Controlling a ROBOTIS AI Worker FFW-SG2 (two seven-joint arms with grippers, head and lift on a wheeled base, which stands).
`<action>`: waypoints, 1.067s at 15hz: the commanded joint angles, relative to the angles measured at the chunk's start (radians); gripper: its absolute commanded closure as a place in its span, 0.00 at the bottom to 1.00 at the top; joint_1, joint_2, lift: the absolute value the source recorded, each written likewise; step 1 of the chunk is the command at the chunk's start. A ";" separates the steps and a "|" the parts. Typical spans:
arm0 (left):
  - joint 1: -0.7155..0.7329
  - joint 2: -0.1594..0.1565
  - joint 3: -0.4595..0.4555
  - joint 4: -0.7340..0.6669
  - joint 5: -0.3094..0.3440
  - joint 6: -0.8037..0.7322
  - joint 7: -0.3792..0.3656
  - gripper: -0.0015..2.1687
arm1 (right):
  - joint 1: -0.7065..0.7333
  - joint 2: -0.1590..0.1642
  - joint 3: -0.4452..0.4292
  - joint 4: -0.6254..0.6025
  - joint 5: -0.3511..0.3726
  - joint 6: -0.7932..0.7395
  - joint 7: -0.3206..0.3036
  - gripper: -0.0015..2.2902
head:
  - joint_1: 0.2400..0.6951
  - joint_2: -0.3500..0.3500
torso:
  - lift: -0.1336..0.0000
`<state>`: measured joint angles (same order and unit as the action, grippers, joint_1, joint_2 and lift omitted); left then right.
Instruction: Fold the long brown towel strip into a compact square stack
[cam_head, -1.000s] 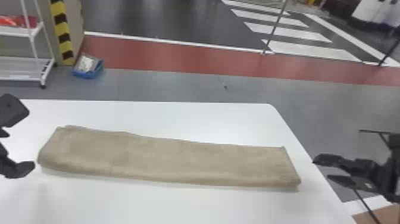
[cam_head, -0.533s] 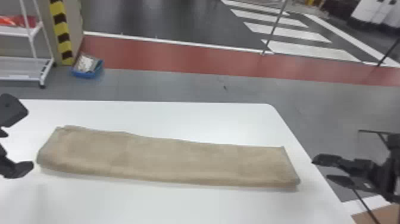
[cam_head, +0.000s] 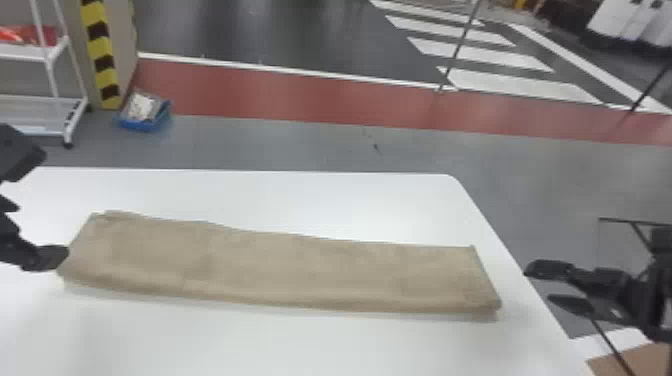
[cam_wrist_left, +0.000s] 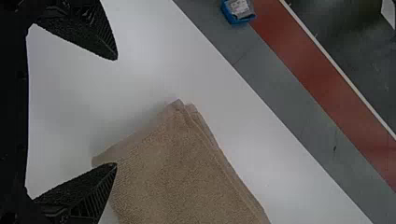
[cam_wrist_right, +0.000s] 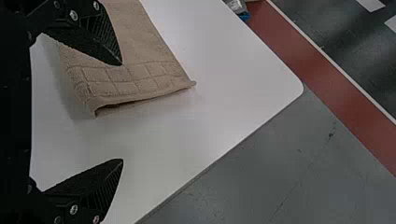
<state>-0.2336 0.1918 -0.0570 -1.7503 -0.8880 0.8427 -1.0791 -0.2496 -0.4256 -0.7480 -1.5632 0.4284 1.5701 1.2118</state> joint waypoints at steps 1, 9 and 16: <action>-0.039 -0.045 0.020 0.008 0.055 0.111 0.015 0.03 | 0.007 0.001 -0.010 0.002 -0.002 0.002 0.000 0.07 | 1.00 0.05 | 0.07; -0.131 -0.137 0.046 0.126 0.238 0.436 0.200 0.04 | 0.023 0.001 -0.025 0.020 -0.008 0.002 -0.006 0.07 | 1.00 0.01 | 0.07; -0.220 -0.140 0.106 0.293 0.342 0.461 0.225 0.07 | 0.029 0.002 -0.027 0.025 -0.008 0.002 -0.009 0.07 | 1.00 0.00 | 0.07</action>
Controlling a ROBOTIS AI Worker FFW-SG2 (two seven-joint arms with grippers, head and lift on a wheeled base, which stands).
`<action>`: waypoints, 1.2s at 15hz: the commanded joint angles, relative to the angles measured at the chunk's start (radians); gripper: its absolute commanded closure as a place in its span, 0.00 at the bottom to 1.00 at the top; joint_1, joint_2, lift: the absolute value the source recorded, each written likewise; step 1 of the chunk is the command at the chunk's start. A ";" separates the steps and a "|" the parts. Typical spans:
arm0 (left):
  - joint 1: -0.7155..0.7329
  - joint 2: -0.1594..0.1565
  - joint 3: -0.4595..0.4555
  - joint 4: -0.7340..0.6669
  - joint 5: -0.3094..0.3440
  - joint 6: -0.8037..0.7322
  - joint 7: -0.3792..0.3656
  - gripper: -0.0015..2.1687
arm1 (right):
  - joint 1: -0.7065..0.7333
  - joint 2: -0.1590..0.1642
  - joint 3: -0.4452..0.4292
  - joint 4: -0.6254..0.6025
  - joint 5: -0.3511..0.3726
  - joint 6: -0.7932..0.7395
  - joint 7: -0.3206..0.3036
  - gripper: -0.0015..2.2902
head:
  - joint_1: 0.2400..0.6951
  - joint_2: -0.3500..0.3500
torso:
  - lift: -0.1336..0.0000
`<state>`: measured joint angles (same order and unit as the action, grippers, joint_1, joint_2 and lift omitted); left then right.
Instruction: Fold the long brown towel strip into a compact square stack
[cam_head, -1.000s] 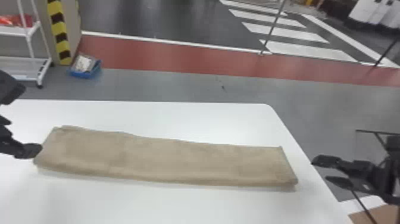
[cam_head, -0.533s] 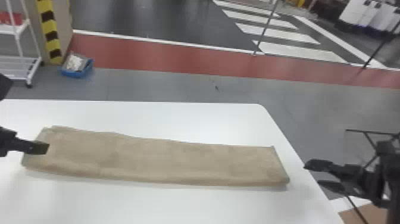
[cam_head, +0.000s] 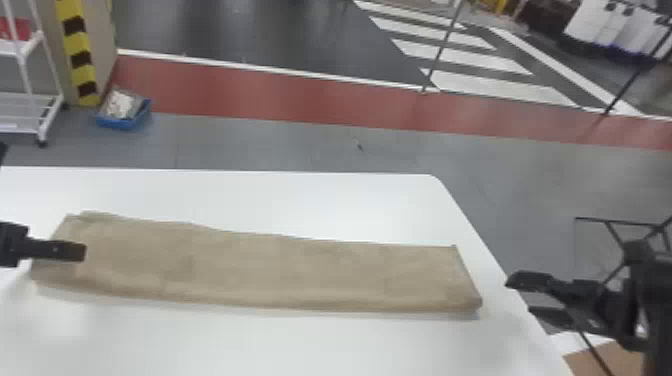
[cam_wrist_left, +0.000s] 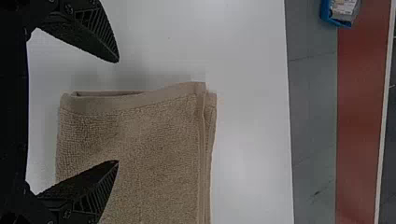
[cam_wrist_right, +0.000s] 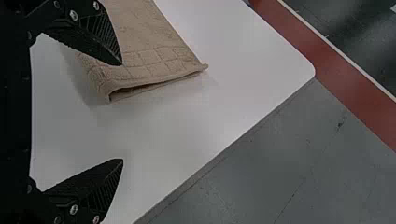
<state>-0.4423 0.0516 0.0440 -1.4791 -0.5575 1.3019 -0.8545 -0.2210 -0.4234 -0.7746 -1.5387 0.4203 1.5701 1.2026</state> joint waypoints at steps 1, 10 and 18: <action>-0.019 0.001 0.005 0.042 0.014 0.001 0.000 0.07 | 0.002 0.002 0.000 0.000 0.000 0.002 0.000 0.07 | 1.00 0.00 | 0.07; -0.090 0.002 0.022 0.187 0.085 -0.002 -0.021 0.55 | 0.008 0.003 -0.008 0.005 0.000 0.002 0.000 0.07 | 1.00 0.00 | 0.07; 0.011 0.037 0.068 0.014 0.071 0.010 -0.138 0.87 | 0.008 0.002 -0.008 0.023 0.002 0.002 -0.003 0.07 | 1.00 0.00 | 0.07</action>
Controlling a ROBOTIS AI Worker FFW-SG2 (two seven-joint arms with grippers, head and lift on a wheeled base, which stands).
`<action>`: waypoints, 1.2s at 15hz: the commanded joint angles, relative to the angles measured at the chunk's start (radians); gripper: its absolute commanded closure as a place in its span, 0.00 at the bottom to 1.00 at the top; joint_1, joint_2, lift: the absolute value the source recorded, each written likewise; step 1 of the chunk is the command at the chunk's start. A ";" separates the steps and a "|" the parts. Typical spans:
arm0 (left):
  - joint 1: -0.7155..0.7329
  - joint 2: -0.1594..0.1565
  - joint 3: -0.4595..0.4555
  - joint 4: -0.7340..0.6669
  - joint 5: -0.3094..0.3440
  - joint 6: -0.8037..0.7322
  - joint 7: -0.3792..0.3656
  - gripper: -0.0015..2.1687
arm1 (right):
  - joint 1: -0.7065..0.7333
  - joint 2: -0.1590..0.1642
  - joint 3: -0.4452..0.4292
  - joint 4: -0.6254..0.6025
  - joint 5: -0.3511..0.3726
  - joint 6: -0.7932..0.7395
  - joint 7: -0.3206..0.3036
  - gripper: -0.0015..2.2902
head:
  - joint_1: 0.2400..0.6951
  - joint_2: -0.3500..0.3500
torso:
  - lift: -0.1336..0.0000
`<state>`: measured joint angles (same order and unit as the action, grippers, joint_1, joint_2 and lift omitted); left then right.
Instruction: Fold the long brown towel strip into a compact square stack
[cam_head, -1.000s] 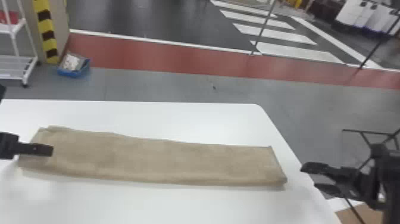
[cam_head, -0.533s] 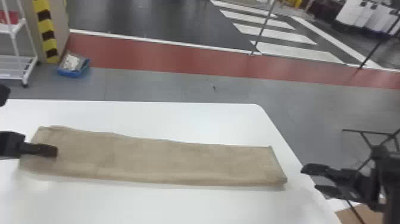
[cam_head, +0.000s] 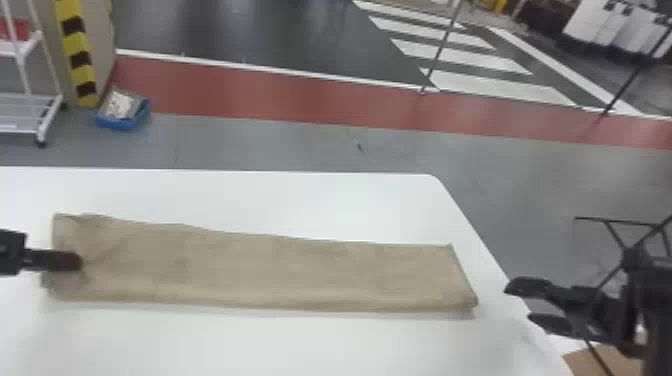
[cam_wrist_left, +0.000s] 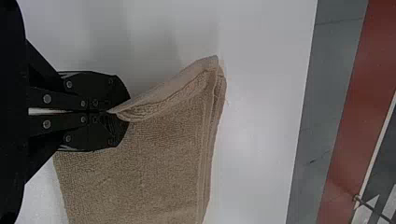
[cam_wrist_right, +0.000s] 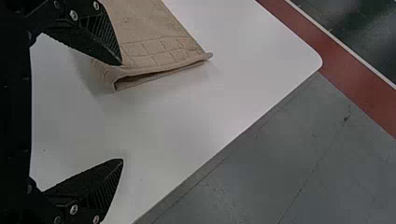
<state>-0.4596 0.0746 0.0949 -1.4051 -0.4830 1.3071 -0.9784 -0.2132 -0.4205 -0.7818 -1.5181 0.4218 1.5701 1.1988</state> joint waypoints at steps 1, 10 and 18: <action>0.045 0.025 0.032 -0.103 -0.006 0.021 -0.040 0.87 | 0.000 -0.001 -0.001 0.003 0.000 0.002 -0.001 0.07 | 1.00 0.00 | 0.07; 0.142 0.243 0.105 -0.365 -0.012 0.205 -0.272 0.87 | -0.009 0.000 0.013 0.000 0.000 0.002 0.001 0.07 | 1.00 0.06 | 0.07; 0.102 0.197 -0.040 -0.730 -0.034 0.264 -0.352 0.87 | -0.002 -0.001 -0.002 -0.013 0.000 0.002 0.010 0.07 | 1.00 0.06 | 0.07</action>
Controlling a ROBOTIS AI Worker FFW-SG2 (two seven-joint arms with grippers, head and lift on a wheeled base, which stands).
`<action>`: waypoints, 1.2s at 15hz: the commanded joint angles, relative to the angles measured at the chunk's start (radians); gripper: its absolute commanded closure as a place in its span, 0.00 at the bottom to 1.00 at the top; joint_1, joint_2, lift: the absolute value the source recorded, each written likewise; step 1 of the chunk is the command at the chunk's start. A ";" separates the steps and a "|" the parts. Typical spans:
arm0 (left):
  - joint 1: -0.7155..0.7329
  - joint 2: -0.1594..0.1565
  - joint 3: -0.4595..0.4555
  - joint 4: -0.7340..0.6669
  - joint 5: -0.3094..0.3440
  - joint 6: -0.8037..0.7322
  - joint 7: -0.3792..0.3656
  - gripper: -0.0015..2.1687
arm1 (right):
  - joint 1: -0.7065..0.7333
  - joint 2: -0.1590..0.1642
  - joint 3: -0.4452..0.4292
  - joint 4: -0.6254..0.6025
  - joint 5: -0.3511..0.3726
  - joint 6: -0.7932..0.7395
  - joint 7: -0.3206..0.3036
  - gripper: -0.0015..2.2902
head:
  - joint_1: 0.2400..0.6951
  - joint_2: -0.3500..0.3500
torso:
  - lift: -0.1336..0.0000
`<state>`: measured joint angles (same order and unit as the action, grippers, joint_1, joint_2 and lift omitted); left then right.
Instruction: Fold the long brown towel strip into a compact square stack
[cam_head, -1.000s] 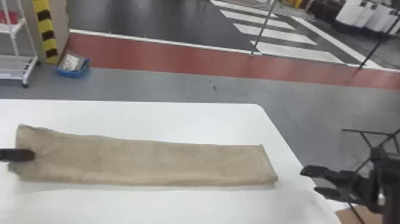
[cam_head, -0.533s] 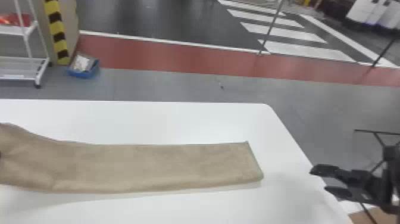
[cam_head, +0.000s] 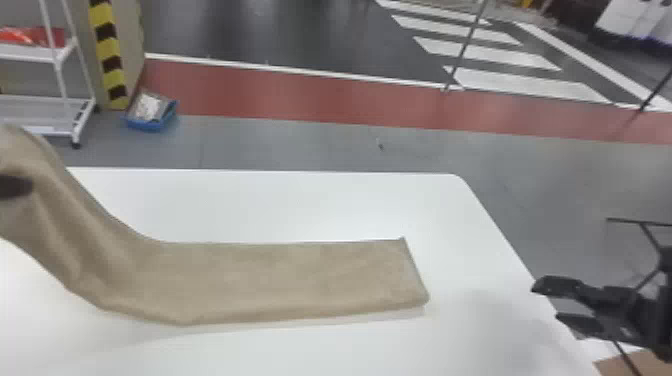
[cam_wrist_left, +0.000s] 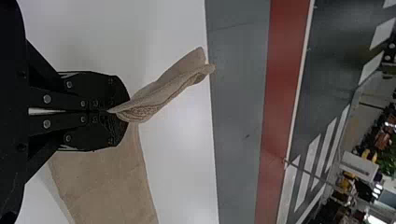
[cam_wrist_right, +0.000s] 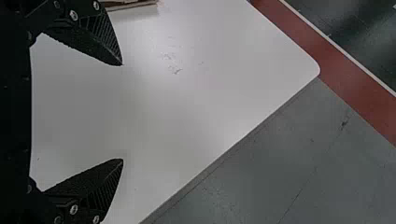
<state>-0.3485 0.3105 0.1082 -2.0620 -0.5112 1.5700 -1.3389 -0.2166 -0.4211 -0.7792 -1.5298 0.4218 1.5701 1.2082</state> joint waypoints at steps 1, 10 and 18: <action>-0.009 -0.083 -0.110 -0.107 -0.027 0.001 0.033 0.87 | 0.005 -0.001 -0.006 -0.001 -0.001 0.002 0.001 0.07 | 1.00 0.04 | 0.07; 0.014 -0.313 -0.618 -0.087 -0.251 0.001 0.294 0.02 | 0.042 0.001 -0.035 0.008 -0.021 0.002 -0.002 0.07 | 1.00 0.00 | 0.07; 0.060 -0.313 -0.743 -0.037 -0.233 0.001 0.509 0.02 | 0.049 0.018 -0.026 -0.046 -0.048 0.002 0.004 0.07 | 1.00 0.00 | 0.07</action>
<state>-0.2936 0.0046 -0.6352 -2.0922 -0.7437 1.5701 -0.8293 -0.1671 -0.4063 -0.8123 -1.5526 0.3857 1.5701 1.2117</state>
